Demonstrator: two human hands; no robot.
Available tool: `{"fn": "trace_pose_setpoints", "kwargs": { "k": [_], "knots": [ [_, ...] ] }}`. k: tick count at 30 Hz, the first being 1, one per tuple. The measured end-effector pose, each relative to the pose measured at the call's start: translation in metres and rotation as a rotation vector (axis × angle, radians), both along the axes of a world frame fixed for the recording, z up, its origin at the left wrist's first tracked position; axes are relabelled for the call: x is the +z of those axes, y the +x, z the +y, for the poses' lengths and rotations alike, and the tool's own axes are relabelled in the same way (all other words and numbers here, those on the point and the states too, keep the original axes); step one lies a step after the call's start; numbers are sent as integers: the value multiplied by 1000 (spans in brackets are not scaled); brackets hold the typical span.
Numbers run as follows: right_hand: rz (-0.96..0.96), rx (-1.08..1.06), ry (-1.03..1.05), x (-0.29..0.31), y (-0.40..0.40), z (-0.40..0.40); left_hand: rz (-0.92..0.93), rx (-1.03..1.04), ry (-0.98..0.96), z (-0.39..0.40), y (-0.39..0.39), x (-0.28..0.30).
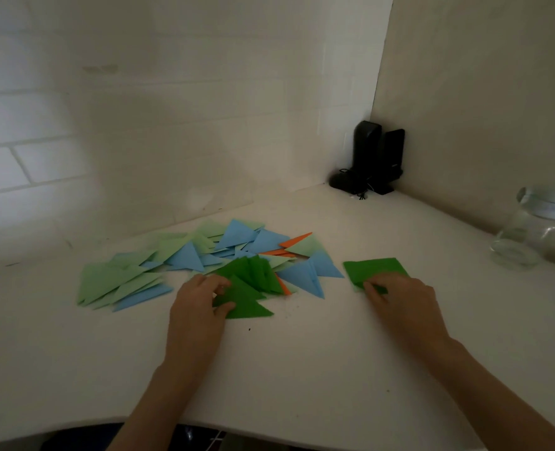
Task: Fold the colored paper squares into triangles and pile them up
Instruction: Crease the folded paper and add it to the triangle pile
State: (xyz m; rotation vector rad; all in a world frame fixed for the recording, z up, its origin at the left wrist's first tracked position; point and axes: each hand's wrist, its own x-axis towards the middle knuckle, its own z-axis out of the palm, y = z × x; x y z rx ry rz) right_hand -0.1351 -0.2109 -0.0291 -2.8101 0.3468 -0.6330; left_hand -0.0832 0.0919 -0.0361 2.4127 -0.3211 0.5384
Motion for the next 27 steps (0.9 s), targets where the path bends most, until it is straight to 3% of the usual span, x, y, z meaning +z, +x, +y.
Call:
{"fn": "trace_pose_setpoints", "kwargs": {
  "k": [8, 15, 18, 22, 27],
  "knots": [
    [-90, -49, 53, -2, -1, -1, -131, -140, -16, -41, -29, 14],
    [-121, -23, 190, 9, -15, -5, 38, -380, -80, -80, -55, 5],
    [-232, -30, 266, 18, -28, -10, 68, -427, -81, -90, -62, 3],
    [-366, 86, 169, 26, -49, -1, 60, -445, -53, -97, -68, 2],
    [-189, 208, 26, 12, -69, 24, 27, -492, -36, -103, -71, -3]
  ]
}}
